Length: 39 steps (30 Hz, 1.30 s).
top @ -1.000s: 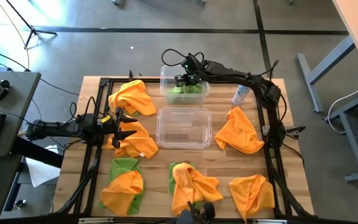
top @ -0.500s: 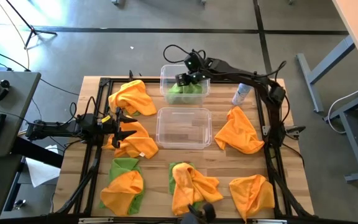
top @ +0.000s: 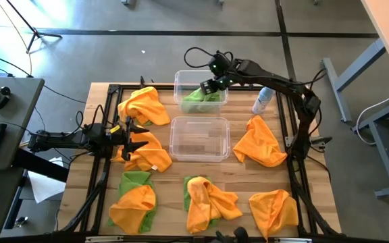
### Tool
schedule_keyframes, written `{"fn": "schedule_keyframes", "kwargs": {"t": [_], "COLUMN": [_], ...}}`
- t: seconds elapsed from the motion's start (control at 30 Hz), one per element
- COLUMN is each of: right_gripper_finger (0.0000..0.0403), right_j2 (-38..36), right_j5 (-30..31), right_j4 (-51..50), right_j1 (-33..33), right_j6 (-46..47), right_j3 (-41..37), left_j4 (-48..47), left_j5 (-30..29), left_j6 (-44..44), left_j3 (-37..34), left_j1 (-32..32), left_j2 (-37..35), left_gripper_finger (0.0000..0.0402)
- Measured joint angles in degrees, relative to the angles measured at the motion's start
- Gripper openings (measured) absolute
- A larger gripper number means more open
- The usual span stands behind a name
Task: Sort microfiber towel by color & place in baskets
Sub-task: Put the orange microfiber towel into the bottom transparent bin
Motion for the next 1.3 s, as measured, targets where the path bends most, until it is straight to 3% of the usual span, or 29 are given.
{"fn": "schedule_keyframes", "kwargs": {"t": [0.23,0.4,0.5,0.67,0.93,1.13,1.3], "right_gripper_finger": [0.007,0.001,0.0007,0.0002,0.0001,0.0001,0.0001], "right_j2": [-0.3,-1.0,-4.0,-14.2,-36.4,-48.6,-54.8], "right_j5": [0.2,4.0,4.7,4.7,4.7,6.0,5.8], "right_j4": [-5.5,-10.4,-9.0,-2.3,13.0,15.7,13.5], "right_j1": [2.6,4.8,5.6,5.9,10.3,15.6,21.2], "right_j6": [-4.4,-6.3,-5.9,-2.7,5.9,8.3,8.4], "right_j3": [0.0,-1.2,-5.0,-17.2,-38.3,-45.8,-49.0], "left_j4": [0.1,0.1,0.2,1.0,3.6,-0.1,-7.9], "left_j5": [-3.0,-3.0,-3.0,-3.5,-8.3,-14.9,-16.5], "left_j6": [-0.1,-0.2,-0.3,-4.8,-10.2,-10.0,-10.1], "left_j3": [0.0,0.0,0.0,0.0,0.0,4.4,13.5], "left_j1": [0.0,0.0,0.0,0.0,0.0,0.0,0.0], "left_j2": [0.0,0.0,0.0,0.0,0.0,2.8,12.8], "left_gripper_finger": [0.0234,0.0234,0.0234,0.0234,0.0234,0.0234,0.0234]}}
